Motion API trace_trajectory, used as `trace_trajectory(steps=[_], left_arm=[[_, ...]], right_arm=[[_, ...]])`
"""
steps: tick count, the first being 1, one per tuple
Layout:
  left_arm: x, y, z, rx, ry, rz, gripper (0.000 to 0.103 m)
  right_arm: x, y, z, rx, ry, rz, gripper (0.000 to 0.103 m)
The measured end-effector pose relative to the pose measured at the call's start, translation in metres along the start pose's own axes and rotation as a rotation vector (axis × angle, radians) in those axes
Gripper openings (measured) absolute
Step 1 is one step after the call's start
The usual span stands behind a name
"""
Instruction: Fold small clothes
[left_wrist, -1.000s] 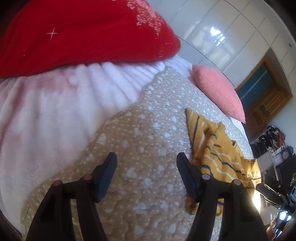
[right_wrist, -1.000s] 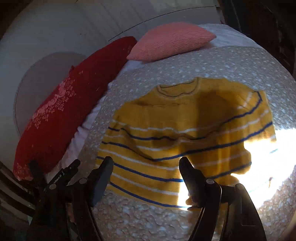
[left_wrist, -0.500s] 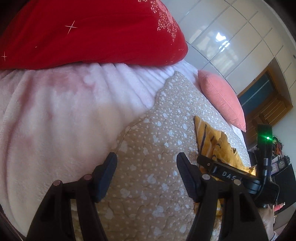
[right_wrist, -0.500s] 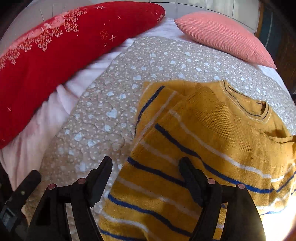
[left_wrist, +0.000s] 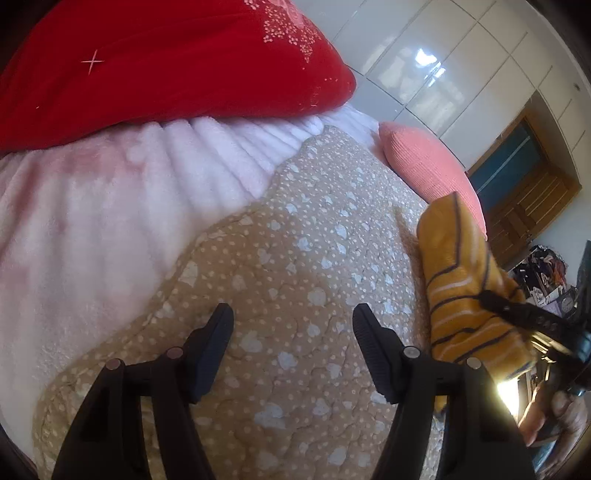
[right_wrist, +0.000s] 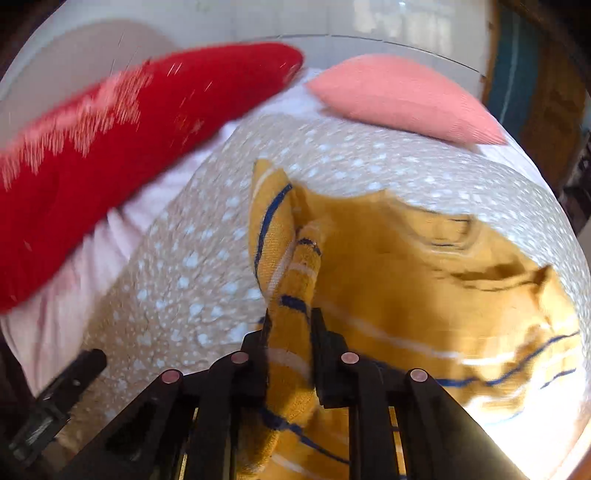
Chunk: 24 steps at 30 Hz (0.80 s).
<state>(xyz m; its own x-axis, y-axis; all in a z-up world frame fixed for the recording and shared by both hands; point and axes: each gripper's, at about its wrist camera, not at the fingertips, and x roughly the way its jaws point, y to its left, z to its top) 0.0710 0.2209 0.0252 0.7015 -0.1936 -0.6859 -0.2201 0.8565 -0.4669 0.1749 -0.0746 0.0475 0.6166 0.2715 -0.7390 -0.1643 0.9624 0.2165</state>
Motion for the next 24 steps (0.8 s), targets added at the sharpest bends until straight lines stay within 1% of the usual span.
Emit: trace_trajectory(steps=[2, 5, 7, 9, 12, 14, 15, 16, 18, 20, 22, 24], left_arm=[[0.002, -0.008, -0.003, 0.018, 0.01, -0.008, 0.066], [0.007, -0.019, -0.008, 0.041, 0.021, -0.014, 0.066], [0.01, -0.027, -0.011, 0.06, 0.021, -0.007, 0.066], [0.013, -0.036, -0.015, 0.081, 0.02, -0.003, 0.066], [0.017, -0.051, -0.022, 0.115, 0.023, -0.005, 0.066], [0.017, -0.063, -0.027, 0.147, 0.021, -0.011, 0.066], [0.017, -0.071, -0.031, 0.172, 0.023, -0.015, 0.066], [0.016, -0.079, -0.036, 0.199, 0.026, -0.02, 0.066], [0.013, -0.094, -0.046, 0.246, 0.031, -0.024, 0.067], [0.011, -0.11, -0.054, 0.293, 0.053, -0.032, 0.067], [0.006, -0.124, -0.062, 0.327, 0.075, -0.06, 0.067], [0.003, -0.139, -0.069, 0.36, 0.083, -0.058, 0.068]], right_arm=[[-0.025, -0.047, 0.001, 0.075, -0.032, 0.015, 0.016], [-0.057, -0.12, -0.006, 0.174, -0.079, -0.037, 0.016], [-0.069, -0.171, -0.019, 0.266, -0.078, -0.075, 0.015], [-0.071, -0.213, -0.038, 0.348, -0.062, -0.098, 0.015], [-0.066, -0.254, -0.068, 0.423, -0.041, -0.124, 0.015], [-0.059, -0.275, -0.086, 0.474, -0.035, -0.076, 0.016], [-0.057, -0.283, -0.093, 0.503, -0.043, -0.045, 0.026], [-0.057, -0.291, -0.097, 0.53, -0.057, -0.033, 0.051], [-0.065, -0.301, -0.107, 0.577, -0.082, -0.091, 0.08], [-0.079, -0.309, -0.113, 0.585, -0.11, -0.129, 0.08], [-0.102, -0.313, -0.114, 0.562, -0.153, -0.145, 0.08], [-0.128, -0.315, -0.113, 0.561, -0.219, -0.085, 0.079]])
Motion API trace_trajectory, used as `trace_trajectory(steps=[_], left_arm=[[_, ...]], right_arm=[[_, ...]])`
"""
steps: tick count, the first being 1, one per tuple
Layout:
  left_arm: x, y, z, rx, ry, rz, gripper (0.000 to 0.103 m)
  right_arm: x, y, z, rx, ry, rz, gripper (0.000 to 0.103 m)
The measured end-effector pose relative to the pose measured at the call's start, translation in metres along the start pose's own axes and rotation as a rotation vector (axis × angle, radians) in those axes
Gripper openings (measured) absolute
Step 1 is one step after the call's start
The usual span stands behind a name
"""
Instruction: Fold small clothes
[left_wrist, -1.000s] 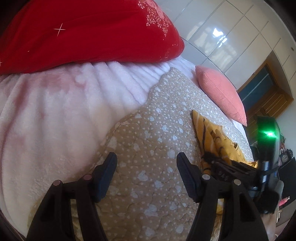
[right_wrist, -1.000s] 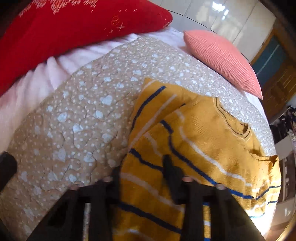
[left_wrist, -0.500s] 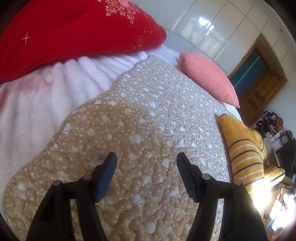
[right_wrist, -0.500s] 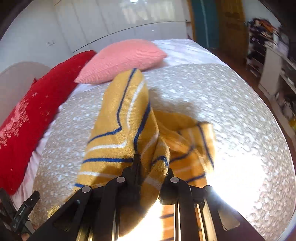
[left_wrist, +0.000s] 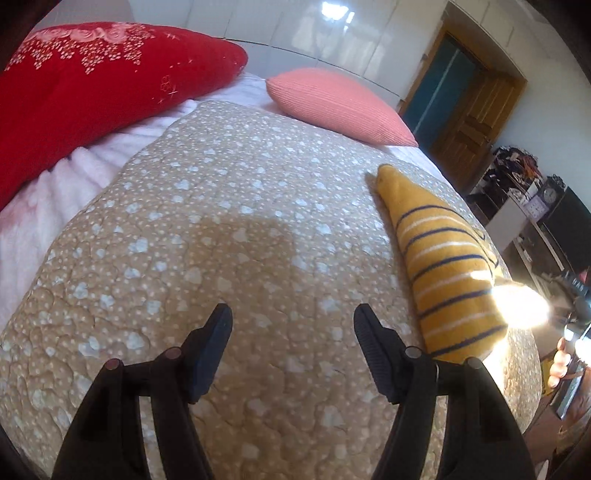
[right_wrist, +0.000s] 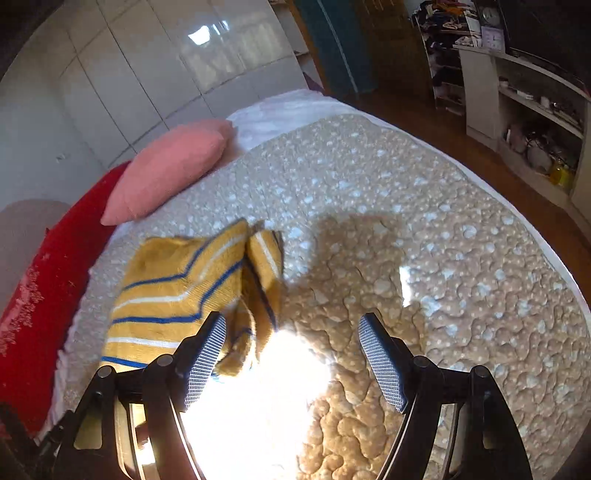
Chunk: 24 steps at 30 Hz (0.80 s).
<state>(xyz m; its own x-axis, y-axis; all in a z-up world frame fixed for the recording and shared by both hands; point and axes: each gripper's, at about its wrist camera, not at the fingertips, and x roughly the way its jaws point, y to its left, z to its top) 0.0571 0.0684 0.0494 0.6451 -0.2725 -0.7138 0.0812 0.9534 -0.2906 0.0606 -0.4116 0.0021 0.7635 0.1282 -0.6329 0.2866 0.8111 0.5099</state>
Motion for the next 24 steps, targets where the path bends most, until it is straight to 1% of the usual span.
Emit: trace_trajectory(steps=[2, 3, 4, 6, 8, 9, 10, 11, 12, 13, 14, 15, 16, 17, 18, 19, 21, 23, 24], left_arm=[[0.0, -0.017, 0.0, 0.039, 0.005, 0.018, 0.069], [0.0, -0.026, -0.001, 0.059, 0.008, 0.027, 0.069], [0.0, -0.034, -0.001, 0.071, 0.013, 0.032, 0.069], [0.001, -0.045, -0.003, 0.079, 0.026, 0.029, 0.069], [0.003, -0.059, -0.004, 0.097, 0.048, 0.025, 0.069], [0.003, -0.065, -0.005, 0.111, 0.057, 0.021, 0.069], [0.001, -0.07, -0.006, 0.131, 0.061, 0.019, 0.069], [-0.001, -0.075, -0.007, 0.151, 0.058, 0.02, 0.069], [-0.003, -0.081, -0.008, 0.177, 0.052, 0.022, 0.072], [-0.005, -0.087, -0.009, 0.199, 0.045, 0.025, 0.073], [-0.006, -0.093, -0.01, 0.224, 0.04, 0.023, 0.075], [-0.005, -0.099, -0.01, 0.239, 0.04, 0.021, 0.075], [-0.003, -0.106, -0.01, 0.252, 0.043, 0.015, 0.076], [0.002, -0.113, -0.009, 0.264, 0.049, 0.001, 0.076], [0.006, -0.12, -0.007, 0.272, 0.054, -0.015, 0.076], [0.014, -0.129, -0.005, 0.279, 0.063, -0.035, 0.076], [0.029, -0.142, -0.001, 0.287, 0.08, -0.07, 0.076], [0.038, -0.157, -0.002, 0.318, 0.098, -0.124, 0.076], [0.041, -0.165, -0.005, 0.342, 0.102, -0.132, 0.076]], right_arm=[[-0.02, 0.006, 0.008, 0.01, -0.015, 0.106, 0.073], [-0.026, 0.013, 0.01, 0.012, -0.01, 0.18, 0.065], [-0.029, 0.021, 0.011, 0.015, 0.002, 0.253, 0.061], [-0.026, 0.042, 0.007, 0.014, 0.055, 0.385, 0.06], [-0.012, 0.067, -0.007, -0.004, 0.128, 0.487, 0.06], [-0.003, 0.075, -0.015, -0.019, 0.171, 0.524, 0.06], [0.007, 0.08, -0.025, -0.034, 0.211, 0.542, 0.06], [0.014, 0.081, -0.035, -0.047, 0.231, 0.527, 0.06], [0.019, 0.078, -0.044, -0.06, 0.235, 0.478, 0.06], [0.023, 0.073, -0.049, -0.082, 0.226, 0.394, 0.056], [0.027, 0.065, -0.053, -0.118, 0.211, 0.289, 0.049], [0.031, 0.055, -0.055, -0.155, 0.194, 0.204, 0.03], [0.035, 0.044, -0.055, -0.171, 0.191, 0.165, 0.018], [0.037, 0.033, -0.055, -0.157, 0.199, 0.153, 0.02], [0.036, 0.022, -0.055, -0.13, 0.203, 0.12, 0.037], [0.032, 0.014, -0.055, -0.111, 0.198, 0.127, 0.045], [0.022, 0.005, -0.053, -0.093, 0.179, 0.168, 0.045], [0.004, 0.003, -0.051, -0.105, 0.133, 0.21, 0.046], [-0.006, 0.005, -0.051, -0.12, 0.116, 0.247, 0.055]])
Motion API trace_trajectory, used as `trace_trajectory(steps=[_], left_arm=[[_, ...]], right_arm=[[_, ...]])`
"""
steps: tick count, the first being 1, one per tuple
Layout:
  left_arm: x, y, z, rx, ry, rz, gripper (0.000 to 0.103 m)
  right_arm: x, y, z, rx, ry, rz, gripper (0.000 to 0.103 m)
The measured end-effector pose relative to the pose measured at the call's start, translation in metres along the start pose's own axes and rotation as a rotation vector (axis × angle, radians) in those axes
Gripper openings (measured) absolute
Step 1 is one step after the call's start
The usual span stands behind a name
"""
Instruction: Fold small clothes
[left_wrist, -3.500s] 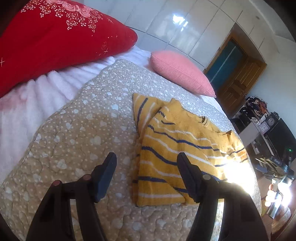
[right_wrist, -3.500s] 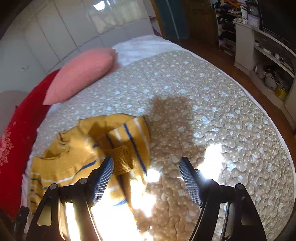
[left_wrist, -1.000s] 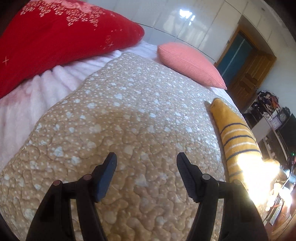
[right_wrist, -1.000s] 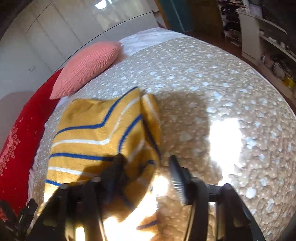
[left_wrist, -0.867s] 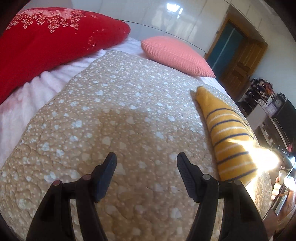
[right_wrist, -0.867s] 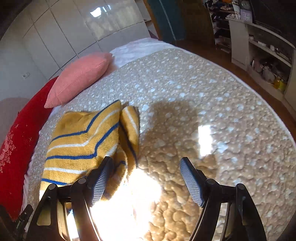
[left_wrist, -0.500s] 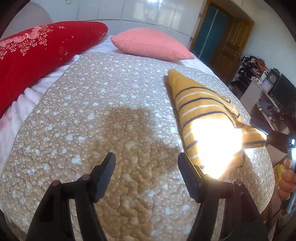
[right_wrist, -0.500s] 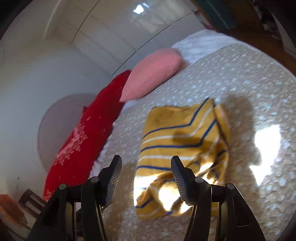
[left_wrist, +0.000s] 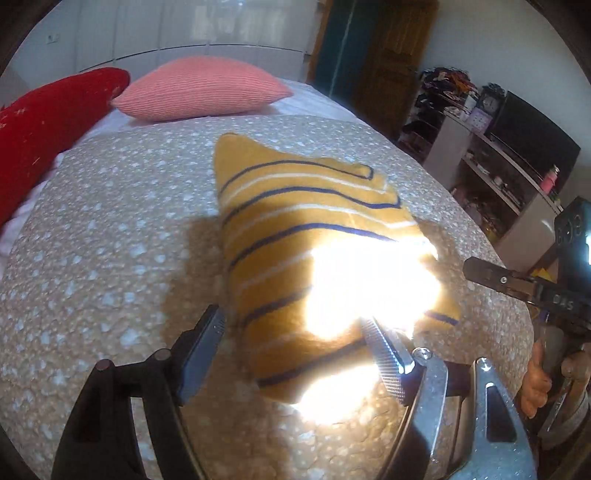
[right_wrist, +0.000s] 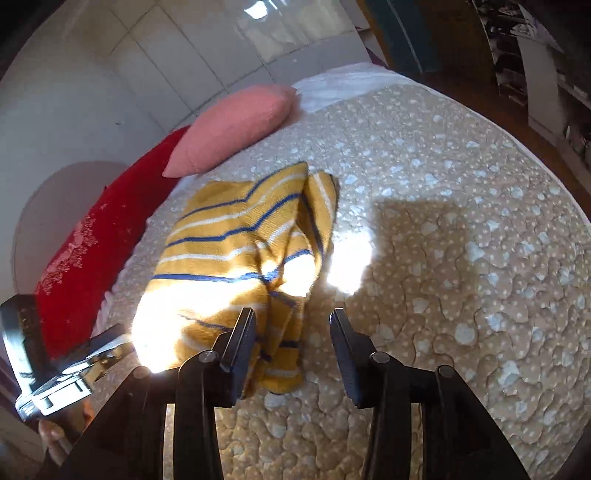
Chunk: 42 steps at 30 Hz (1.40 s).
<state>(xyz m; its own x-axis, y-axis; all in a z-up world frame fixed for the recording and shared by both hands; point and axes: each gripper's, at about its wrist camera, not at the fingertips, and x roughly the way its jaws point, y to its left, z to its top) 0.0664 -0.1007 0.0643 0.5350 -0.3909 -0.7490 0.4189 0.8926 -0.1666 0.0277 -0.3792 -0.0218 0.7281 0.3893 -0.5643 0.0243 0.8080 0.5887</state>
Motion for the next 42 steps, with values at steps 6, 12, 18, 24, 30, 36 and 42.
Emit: trace_trajectory(steps=[6, 12, 18, 24, 30, 36, 42], left_arm=[[0.028, -0.032, -0.017, 0.176, 0.094, 0.114, 0.035], [0.002, -0.021, -0.01, 0.169, 0.089, 0.131, 0.012], [0.01, -0.035, -0.037, 0.223, 0.126, 0.187, 0.011], [-0.02, -0.032, -0.034, 0.2, 0.094, 0.074, 0.027], [-0.051, 0.006, -0.002, 0.065, -0.023, 0.053, 0.062], [-0.033, 0.037, 0.016, -0.067, -0.021, 0.078, 0.068], [-0.039, 0.039, 0.006, -0.006, -0.035, 0.224, 0.074]], right_arm=[[0.001, 0.019, -0.018, -0.041, 0.044, 0.119, 0.069], [0.021, 0.015, -0.023, -0.006, 0.107, 0.191, 0.008], [-0.006, 0.005, -0.01, 0.022, 0.046, 0.15, 0.008], [-0.015, 0.004, -0.014, -0.087, 0.054, -0.041, 0.009], [-0.024, 0.015, 0.032, -0.063, -0.058, 0.028, 0.014], [0.043, 0.043, 0.065, -0.022, 0.0, 0.123, 0.014], [0.103, 0.01, 0.063, 0.062, 0.123, 0.034, 0.0]])
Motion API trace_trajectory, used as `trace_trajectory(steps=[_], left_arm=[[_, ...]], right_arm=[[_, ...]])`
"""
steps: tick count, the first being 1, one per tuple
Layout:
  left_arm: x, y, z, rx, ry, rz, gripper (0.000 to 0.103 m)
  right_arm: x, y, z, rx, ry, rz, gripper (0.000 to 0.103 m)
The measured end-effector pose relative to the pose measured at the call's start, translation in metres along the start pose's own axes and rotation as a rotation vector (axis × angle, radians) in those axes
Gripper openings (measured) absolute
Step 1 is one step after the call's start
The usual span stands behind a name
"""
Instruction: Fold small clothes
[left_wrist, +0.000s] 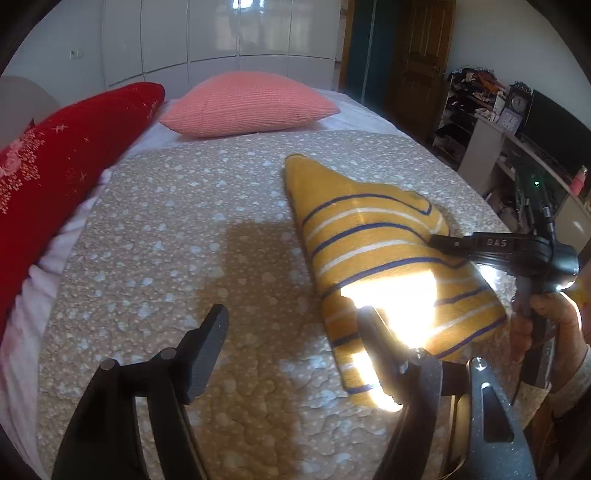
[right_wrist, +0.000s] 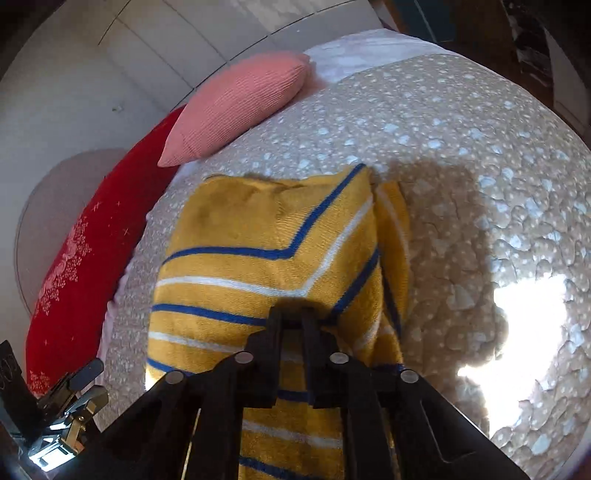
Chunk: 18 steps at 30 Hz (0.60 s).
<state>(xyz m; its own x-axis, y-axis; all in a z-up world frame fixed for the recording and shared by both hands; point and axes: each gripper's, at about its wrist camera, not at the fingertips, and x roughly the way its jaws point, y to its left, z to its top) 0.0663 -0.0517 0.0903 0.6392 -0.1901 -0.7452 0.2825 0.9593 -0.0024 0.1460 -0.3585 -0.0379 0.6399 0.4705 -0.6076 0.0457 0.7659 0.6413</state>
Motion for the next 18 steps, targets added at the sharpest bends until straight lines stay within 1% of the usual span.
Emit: trace_trajectory(steps=[1, 2, 4, 5, 8, 10, 11, 12, 13, 15, 18], left_arm=[[-0.002, 0.002, -0.001, 0.019, -0.006, 0.035, 0.075], [-0.004, 0.002, -0.003, 0.047, -0.016, 0.086, 0.075], [-0.006, 0.001, -0.005, 0.091, -0.028, 0.161, 0.075], [-0.007, 0.0, -0.005, 0.11, -0.037, 0.191, 0.076], [-0.012, -0.009, -0.007, 0.139, -0.051, 0.228, 0.076], [-0.015, -0.017, -0.007, 0.154, -0.059, 0.238, 0.077], [-0.017, -0.021, -0.008, 0.16, -0.062, 0.24, 0.077], [-0.018, -0.024, -0.008, 0.167, -0.064, 0.241, 0.077], [-0.018, -0.027, -0.007, 0.172, -0.065, 0.24, 0.077], [-0.018, -0.031, -0.006, 0.179, -0.063, 0.23, 0.08], [-0.01, -0.037, -0.005, 0.188, -0.048, 0.228, 0.081]], right_arm=[[-0.003, -0.005, -0.003, 0.01, -0.017, 0.013, 0.0], [-0.006, -0.008, -0.006, 0.01, -0.029, 0.014, 0.0], [-0.015, -0.01, -0.012, -0.014, -0.054, -0.031, 0.0], [-0.019, -0.011, -0.016, -0.021, -0.059, -0.03, 0.0], [-0.028, -0.007, -0.024, -0.071, -0.072, -0.052, 0.0], [-0.034, 0.0, -0.029, -0.11, -0.079, -0.086, 0.006], [-0.036, 0.001, -0.031, -0.119, -0.079, -0.101, 0.012], [-0.039, 0.001, -0.034, -0.119, -0.078, -0.126, 0.034], [-0.043, 0.0, -0.037, -0.117, -0.084, -0.139, 0.045], [-0.054, -0.006, -0.042, -0.107, -0.11, -0.128, 0.046], [-0.068, -0.019, -0.048, -0.06, -0.138, -0.103, 0.053]])
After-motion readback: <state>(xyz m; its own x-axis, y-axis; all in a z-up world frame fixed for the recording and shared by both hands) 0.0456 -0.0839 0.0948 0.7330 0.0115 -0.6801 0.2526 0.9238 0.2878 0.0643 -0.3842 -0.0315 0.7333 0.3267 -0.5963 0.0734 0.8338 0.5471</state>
